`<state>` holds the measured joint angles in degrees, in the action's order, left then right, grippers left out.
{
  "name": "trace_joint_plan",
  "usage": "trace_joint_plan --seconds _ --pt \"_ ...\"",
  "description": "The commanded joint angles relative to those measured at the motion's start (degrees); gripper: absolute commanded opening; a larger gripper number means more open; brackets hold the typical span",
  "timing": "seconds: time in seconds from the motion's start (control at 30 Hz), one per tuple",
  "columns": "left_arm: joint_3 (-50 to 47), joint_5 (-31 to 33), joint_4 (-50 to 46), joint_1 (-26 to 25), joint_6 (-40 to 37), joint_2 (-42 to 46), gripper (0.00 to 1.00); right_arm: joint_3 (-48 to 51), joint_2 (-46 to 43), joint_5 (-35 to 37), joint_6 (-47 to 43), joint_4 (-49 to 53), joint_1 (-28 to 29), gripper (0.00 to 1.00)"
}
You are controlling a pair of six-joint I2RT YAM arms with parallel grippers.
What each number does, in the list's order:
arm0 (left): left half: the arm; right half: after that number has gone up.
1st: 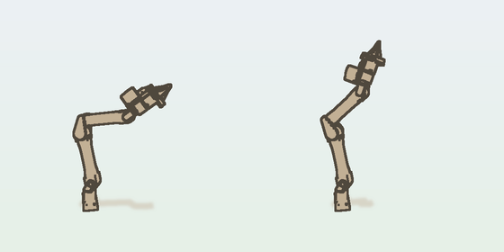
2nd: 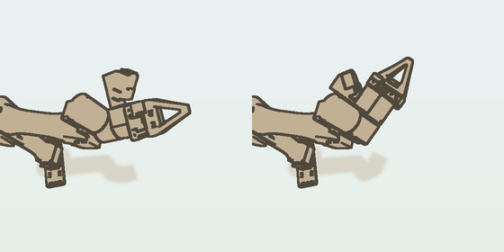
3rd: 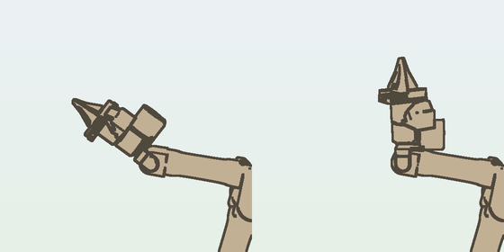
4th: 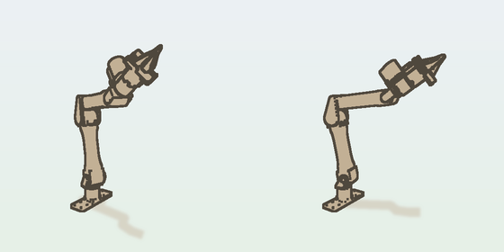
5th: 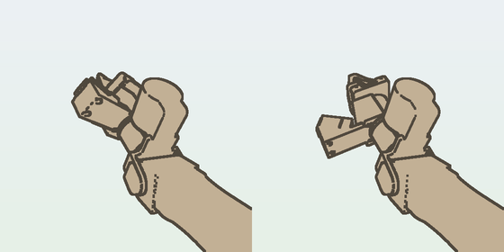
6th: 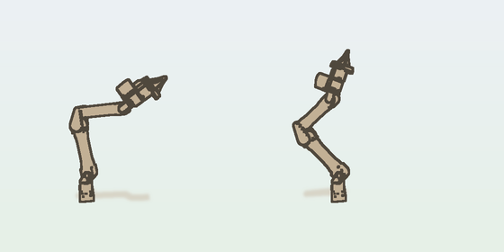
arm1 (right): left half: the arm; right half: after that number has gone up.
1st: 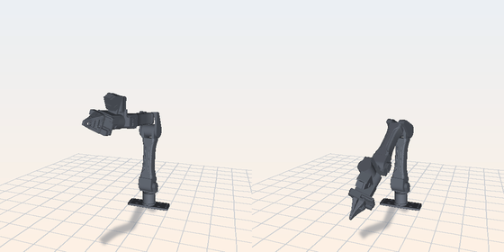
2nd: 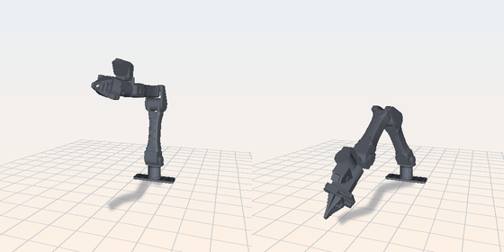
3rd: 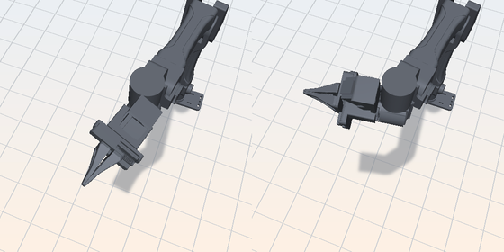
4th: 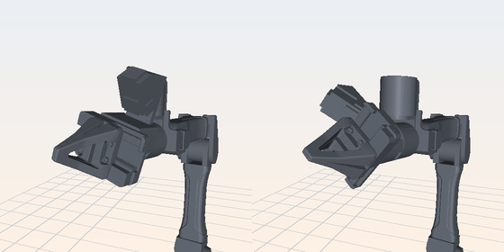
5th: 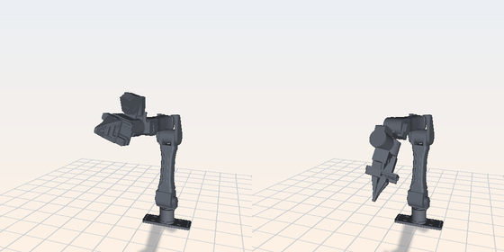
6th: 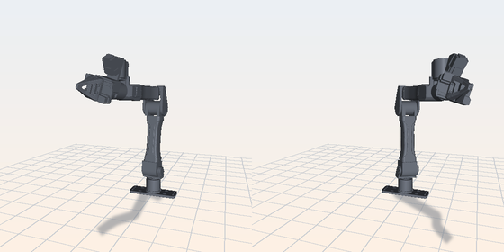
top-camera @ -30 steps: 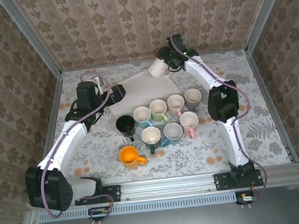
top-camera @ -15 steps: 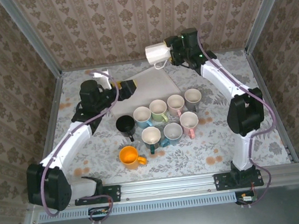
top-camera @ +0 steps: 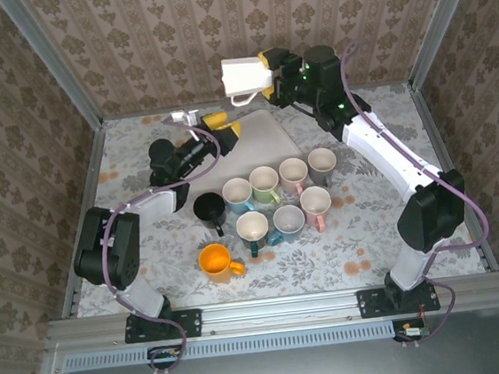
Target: Turn the mug right side up
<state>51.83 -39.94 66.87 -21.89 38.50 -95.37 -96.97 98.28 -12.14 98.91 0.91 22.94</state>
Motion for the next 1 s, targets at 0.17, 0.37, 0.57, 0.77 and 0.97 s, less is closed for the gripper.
trace_joint_plan --seconds 0.17,0.37,0.57,0.77,0.97 --pt "6.7 -4.6 8.0 -0.1 -1.6 -2.2 0.87 1.4 -5.0 -1.6 2.7 -10.4 3.1 0.24" --pt "8.5 -5.9 7.8 -0.1 -4.1 -2.4 0.82 1.0 -6.1 -1.9 2.3 -10.7 4.3 0.25" --pt "9.1 -8.7 7.9 0.0 -5.5 -2.0 0.5 2.7 -6.9 -2.0 2.8 -11.9 4.7 0.25" --pt "9.0 -9.1 7.8 0.2 -6.6 -1.5 0.48 3.0 -7.2 -3.0 2.5 -12.0 4.8 0.25" --pt "9.3 -7.0 7.8 1.0 -6.9 -2.1 0.5 4.6 -7.1 -4.2 3.3 -13.4 5.3 0.25"
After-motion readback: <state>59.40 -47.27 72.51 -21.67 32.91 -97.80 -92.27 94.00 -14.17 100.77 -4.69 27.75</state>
